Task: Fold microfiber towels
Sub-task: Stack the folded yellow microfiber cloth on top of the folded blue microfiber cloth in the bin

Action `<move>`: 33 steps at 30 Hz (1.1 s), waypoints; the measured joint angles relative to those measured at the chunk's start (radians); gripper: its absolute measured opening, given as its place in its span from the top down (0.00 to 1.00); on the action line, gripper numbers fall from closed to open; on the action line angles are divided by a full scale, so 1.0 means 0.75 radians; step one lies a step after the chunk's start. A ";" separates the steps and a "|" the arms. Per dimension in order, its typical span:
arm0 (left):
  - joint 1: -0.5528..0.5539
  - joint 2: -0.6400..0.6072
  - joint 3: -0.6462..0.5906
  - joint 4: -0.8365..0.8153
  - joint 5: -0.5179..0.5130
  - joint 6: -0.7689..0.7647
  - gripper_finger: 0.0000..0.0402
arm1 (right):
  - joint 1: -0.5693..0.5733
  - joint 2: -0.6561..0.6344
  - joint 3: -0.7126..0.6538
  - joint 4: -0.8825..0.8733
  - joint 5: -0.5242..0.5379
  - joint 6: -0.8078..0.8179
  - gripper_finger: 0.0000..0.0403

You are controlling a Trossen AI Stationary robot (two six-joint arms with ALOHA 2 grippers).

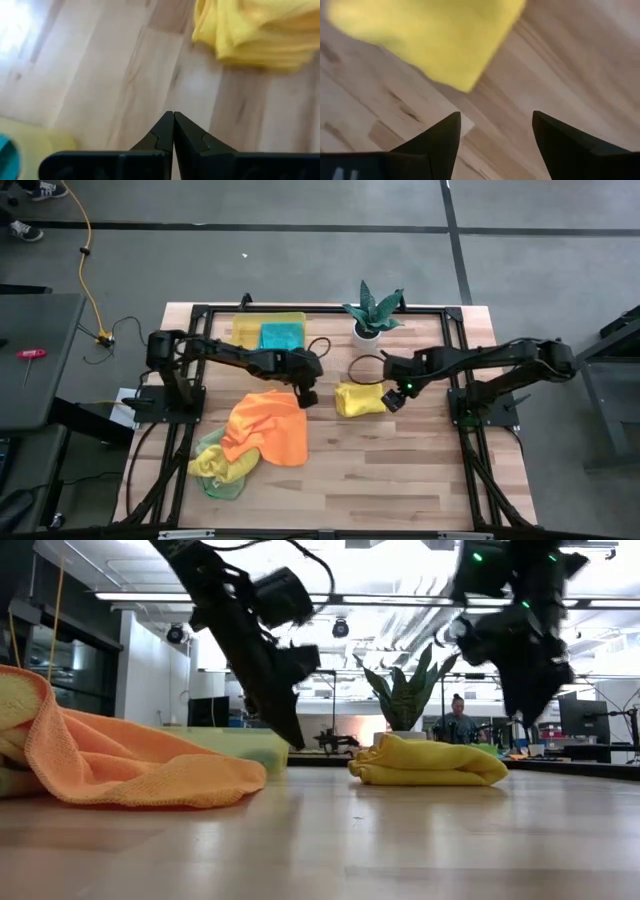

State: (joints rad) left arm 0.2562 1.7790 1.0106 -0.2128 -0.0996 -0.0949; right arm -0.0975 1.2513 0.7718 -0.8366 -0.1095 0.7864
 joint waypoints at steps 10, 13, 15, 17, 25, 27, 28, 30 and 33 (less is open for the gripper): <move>-0.049 -0.552 -0.434 0.689 0.087 -0.269 1.00 | -0.013 -0.279 -0.461 0.624 0.098 0.463 0.41; -0.067 -0.664 -0.496 0.726 0.072 -0.304 1.00 | -0.021 -0.257 -0.556 0.850 0.106 0.570 0.41; -0.079 -0.709 -0.508 0.726 0.043 -0.312 1.00 | -0.021 -0.224 -0.589 0.951 0.106 0.608 0.41; -0.083 -0.739 -0.518 0.717 0.026 -0.313 1.00 | -0.021 -0.180 -0.607 0.993 0.106 0.623 0.41; -0.080 -0.736 -0.517 0.720 0.014 -0.313 1.00 | 0.013 0.011 -0.565 1.165 0.045 0.629 0.41; -0.080 -0.735 -0.517 0.711 0.013 -0.313 1.00 | 0.025 0.055 -0.553 1.191 0.034 0.629 0.41; -0.080 -0.735 -0.517 0.711 0.013 -0.313 1.00 | 0.029 0.082 -0.546 1.220 0.031 0.628 0.41; -0.080 -0.735 -0.517 0.698 0.013 -0.313 1.00 | 0.037 0.119 -0.535 1.242 0.030 0.630 0.41; -0.080 -0.735 -0.517 0.690 0.013 -0.313 1.00 | 0.037 0.155 -0.513 1.244 0.023 0.632 0.42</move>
State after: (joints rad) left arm 0.1963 1.2278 0.6228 0.3046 -0.0898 -0.3298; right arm -0.0700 1.3677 0.3870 0.0965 -0.0919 1.2602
